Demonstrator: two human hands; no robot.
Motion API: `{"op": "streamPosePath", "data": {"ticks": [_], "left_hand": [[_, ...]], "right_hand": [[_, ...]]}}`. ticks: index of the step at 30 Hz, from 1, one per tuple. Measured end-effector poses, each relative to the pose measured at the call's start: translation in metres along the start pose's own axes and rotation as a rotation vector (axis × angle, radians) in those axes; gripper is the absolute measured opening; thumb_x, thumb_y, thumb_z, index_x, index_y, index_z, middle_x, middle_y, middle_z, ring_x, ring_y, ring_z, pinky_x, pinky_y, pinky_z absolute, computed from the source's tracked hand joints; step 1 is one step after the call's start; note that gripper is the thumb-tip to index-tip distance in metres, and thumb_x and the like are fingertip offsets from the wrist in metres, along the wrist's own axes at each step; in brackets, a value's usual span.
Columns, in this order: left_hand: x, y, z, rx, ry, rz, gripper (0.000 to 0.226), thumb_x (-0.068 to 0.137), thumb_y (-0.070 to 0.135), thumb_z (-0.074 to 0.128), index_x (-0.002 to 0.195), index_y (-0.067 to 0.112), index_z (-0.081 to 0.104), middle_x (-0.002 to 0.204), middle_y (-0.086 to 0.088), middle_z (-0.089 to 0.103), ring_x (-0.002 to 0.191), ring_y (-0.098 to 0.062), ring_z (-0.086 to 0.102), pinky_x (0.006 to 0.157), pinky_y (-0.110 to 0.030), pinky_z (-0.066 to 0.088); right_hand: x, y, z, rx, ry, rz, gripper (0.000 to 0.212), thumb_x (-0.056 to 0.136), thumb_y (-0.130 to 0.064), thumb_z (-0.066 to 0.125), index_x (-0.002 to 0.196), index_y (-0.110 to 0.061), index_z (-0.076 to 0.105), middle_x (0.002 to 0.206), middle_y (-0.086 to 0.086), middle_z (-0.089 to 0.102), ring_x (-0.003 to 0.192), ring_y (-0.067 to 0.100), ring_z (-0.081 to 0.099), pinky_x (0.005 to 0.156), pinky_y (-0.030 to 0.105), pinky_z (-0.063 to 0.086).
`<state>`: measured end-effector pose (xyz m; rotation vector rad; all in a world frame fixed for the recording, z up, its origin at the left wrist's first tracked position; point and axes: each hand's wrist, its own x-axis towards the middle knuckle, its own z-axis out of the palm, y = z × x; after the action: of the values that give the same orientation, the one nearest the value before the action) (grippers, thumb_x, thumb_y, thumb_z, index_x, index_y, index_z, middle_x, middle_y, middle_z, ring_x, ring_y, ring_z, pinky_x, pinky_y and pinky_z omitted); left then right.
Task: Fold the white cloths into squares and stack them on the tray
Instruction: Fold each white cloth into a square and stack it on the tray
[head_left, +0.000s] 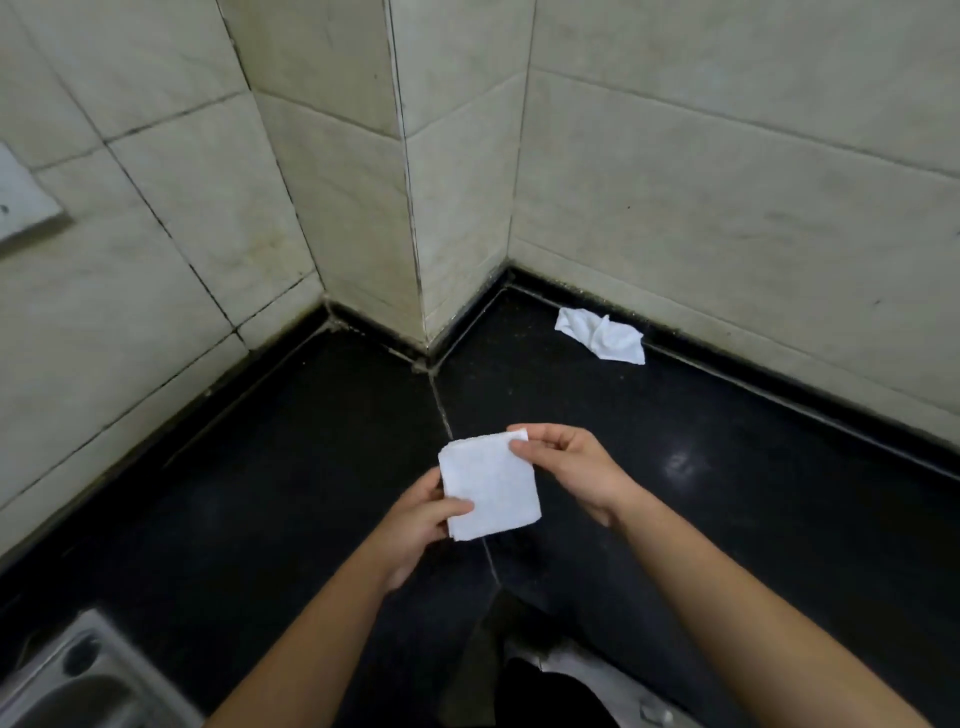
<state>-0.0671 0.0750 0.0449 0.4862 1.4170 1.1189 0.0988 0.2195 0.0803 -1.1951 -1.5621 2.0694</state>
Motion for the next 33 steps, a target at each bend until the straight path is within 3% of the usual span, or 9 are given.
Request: {"op": "streamPosePath", "data": {"ticks": [3,6,10,16,19,21,25,31,33], "left_hand": [[-0.01,0.025,0.019,-0.088,-0.054,0.105,0.036,0.094,0.037,0.062,0.127,0.024,0.065,0.122,-0.003,0.07,0.115,-0.021,0.065,0.101,-0.042,0.049],[-0.012,0.037,0.038,-0.136,-0.018,0.134,0.053,0.08,0.056,0.071,0.115,0.016,0.071,0.115,-0.011,0.071,0.109,-0.025,0.066,0.098,-0.042,0.049],[-0.015,0.038,0.064,-0.15,-0.025,0.169,0.043,0.077,0.04,0.073,0.111,0.014,0.071,0.107,-0.01,0.073,0.101,-0.022,0.068,0.089,-0.037,0.054],[-0.035,0.04,0.118,-0.02,-0.188,0.201,0.056,0.069,0.023,0.087,0.12,0.015,0.066,0.116,-0.009,0.071,0.109,-0.026,0.067,0.096,-0.042,0.053],[-0.05,0.047,0.151,0.045,-0.218,0.272,0.033,0.083,0.013,0.077,0.115,0.01,0.07,0.111,-0.012,0.073,0.109,-0.032,0.067,0.097,-0.045,0.053],[-0.064,0.056,0.181,0.035,-0.228,0.295,0.025,0.089,0.015,0.071,0.112,0.006,0.071,0.109,-0.015,0.073,0.108,-0.035,0.067,0.095,-0.046,0.052],[-0.102,0.061,0.257,-0.009,-0.322,0.313,0.031,0.089,0.022,0.07,0.112,0.001,0.07,0.112,-0.02,0.072,0.109,-0.036,0.067,0.097,-0.048,0.051],[-0.171,0.019,0.411,-0.022,-0.433,0.326,0.025,0.091,0.03,0.068,0.1,0.008,0.074,0.101,-0.015,0.072,0.089,-0.024,0.069,0.075,-0.036,0.056],[-0.201,-0.007,0.473,-0.009,-0.483,0.323,0.024,0.089,0.03,0.069,0.099,0.008,0.075,0.097,-0.013,0.072,0.086,-0.023,0.069,0.069,-0.033,0.055]], "right_hand": [[-0.025,-0.016,-0.007,0.028,0.002,-0.034,0.023,0.094,-0.021,0.067,0.115,-0.012,0.074,0.112,0.009,0.075,0.107,0.023,0.07,0.094,0.035,0.055],[-0.053,-0.019,-0.015,0.031,0.036,-0.046,0.024,0.097,-0.024,0.063,0.113,-0.01,0.075,0.11,0.014,0.074,0.096,0.023,0.071,0.083,0.035,0.058],[-0.085,-0.012,-0.03,0.074,0.162,-0.076,0.026,0.096,-0.031,0.064,0.108,-0.011,0.075,0.109,0.012,0.075,0.097,0.022,0.07,0.084,0.032,0.056],[-0.139,-0.006,-0.055,0.161,0.298,-0.182,0.029,0.097,-0.034,0.061,0.11,-0.011,0.072,0.109,0.012,0.074,0.096,0.021,0.07,0.083,0.033,0.057],[-0.171,-0.011,-0.073,0.181,0.352,-0.249,0.026,0.097,-0.032,0.062,0.109,-0.011,0.072,0.107,0.011,0.075,0.094,0.02,0.07,0.081,0.033,0.056],[-0.201,-0.013,-0.091,0.202,0.405,-0.302,0.024,0.096,-0.031,0.063,0.109,-0.013,0.072,0.107,0.01,0.075,0.095,0.02,0.069,0.081,0.034,0.054],[-0.272,-0.008,-0.132,0.233,0.524,-0.406,0.022,0.098,-0.031,0.061,0.109,-0.015,0.072,0.104,0.007,0.075,0.091,0.018,0.068,0.078,0.035,0.053],[-0.418,0.038,-0.215,0.264,0.763,-0.517,0.022,0.096,-0.036,0.062,0.105,-0.018,0.073,0.1,0.006,0.074,0.087,0.016,0.068,0.072,0.036,0.055],[-0.48,0.064,-0.25,0.276,0.845,-0.552,0.022,0.096,-0.035,0.062,0.105,-0.018,0.074,0.101,0.005,0.074,0.09,0.017,0.069,0.078,0.038,0.056]]}}
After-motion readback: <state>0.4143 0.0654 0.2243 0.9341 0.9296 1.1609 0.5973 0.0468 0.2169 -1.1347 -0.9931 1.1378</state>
